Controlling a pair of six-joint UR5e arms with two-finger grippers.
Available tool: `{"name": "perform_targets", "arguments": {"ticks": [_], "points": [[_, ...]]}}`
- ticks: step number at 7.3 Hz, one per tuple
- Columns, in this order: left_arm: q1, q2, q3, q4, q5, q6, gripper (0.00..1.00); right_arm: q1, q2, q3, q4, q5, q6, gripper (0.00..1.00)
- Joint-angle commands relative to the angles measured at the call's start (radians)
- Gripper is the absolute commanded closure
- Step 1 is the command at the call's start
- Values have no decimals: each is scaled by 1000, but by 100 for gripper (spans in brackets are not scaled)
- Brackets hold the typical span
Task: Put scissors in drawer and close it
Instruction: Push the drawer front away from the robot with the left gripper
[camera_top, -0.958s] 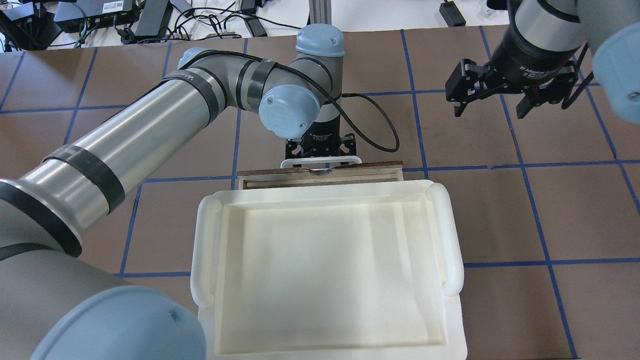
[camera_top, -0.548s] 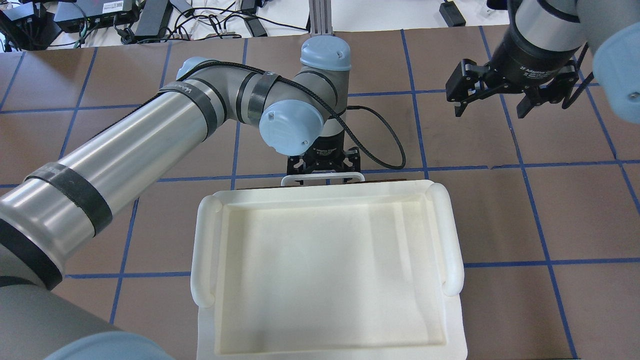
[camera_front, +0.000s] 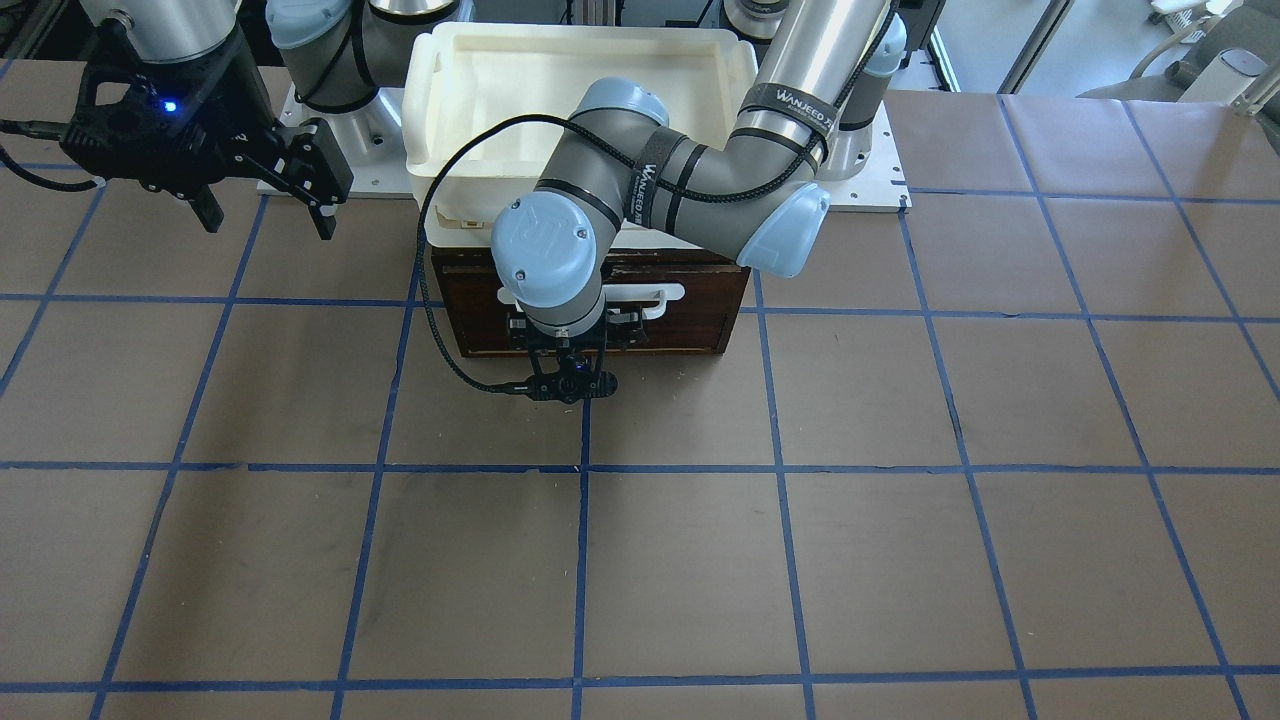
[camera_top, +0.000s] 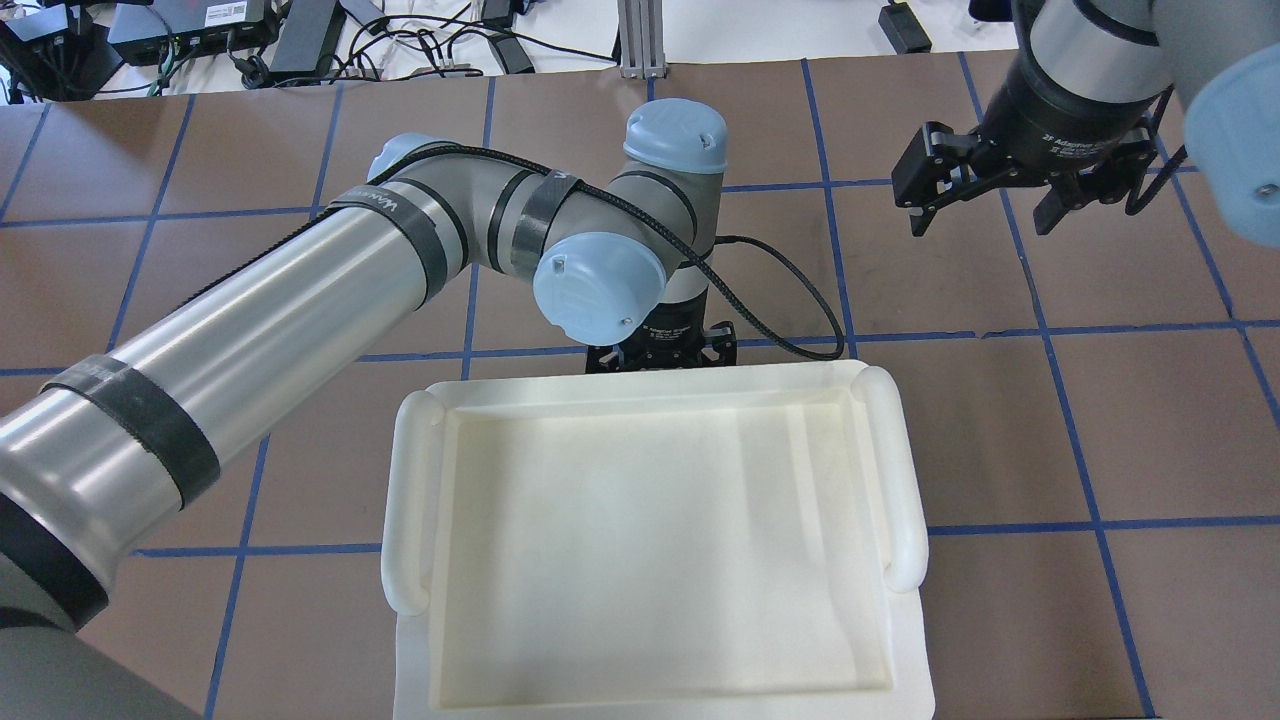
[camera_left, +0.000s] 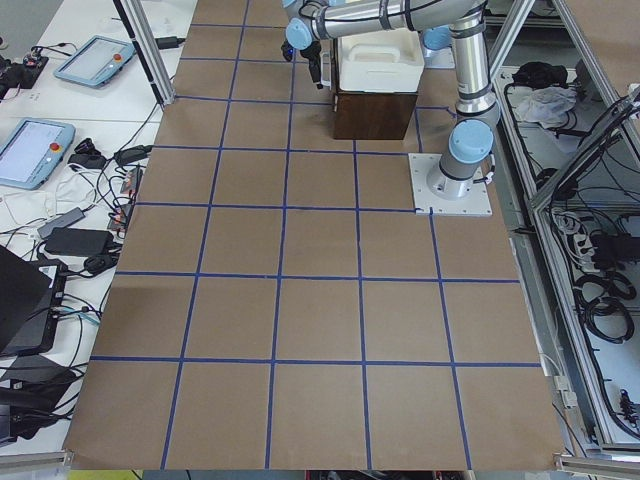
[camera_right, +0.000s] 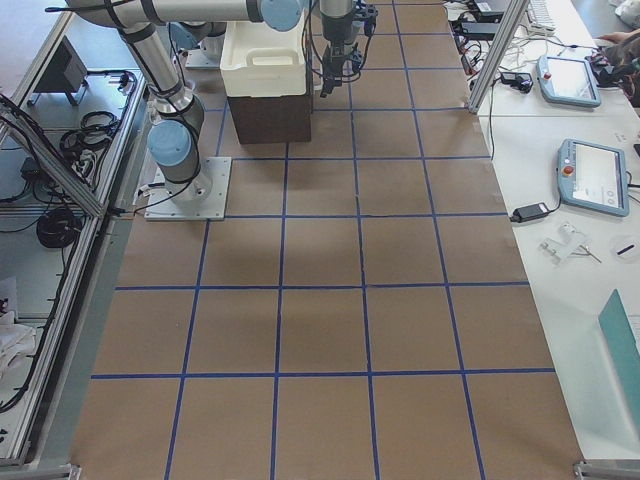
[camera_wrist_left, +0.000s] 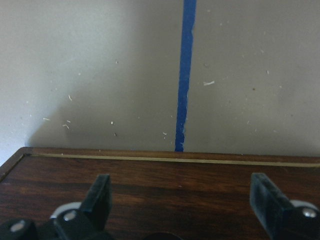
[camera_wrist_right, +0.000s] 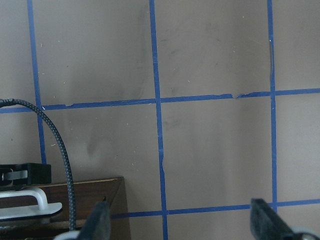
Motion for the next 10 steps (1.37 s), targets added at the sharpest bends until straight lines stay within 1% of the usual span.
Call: {"name": "perform_targets", "arguments": {"ticks": [1,4,5,7,8,9,10], "points": [[-16,7,-4,0,-1,-81,0,0,0,0,0,-2,-2,0],[-30,18,-7,-2,11,-86,0,0,0,0,0,-2,-1,0],[-17,18,-6,1,13,-76,0,0,0,0,0,-2,-1,0],[26,18,14,15,13,9,0,0,2,0,0,-17,-2,0],[55,18,34,34,13,18,0,0,2,0,0,-29,-13,0],[72,22,78,32,13,20,0,0,2,0,0,-31,-25,0],[79,47,115,19,14,20,0,-2,2,0,0,-31,-25,0]]}}
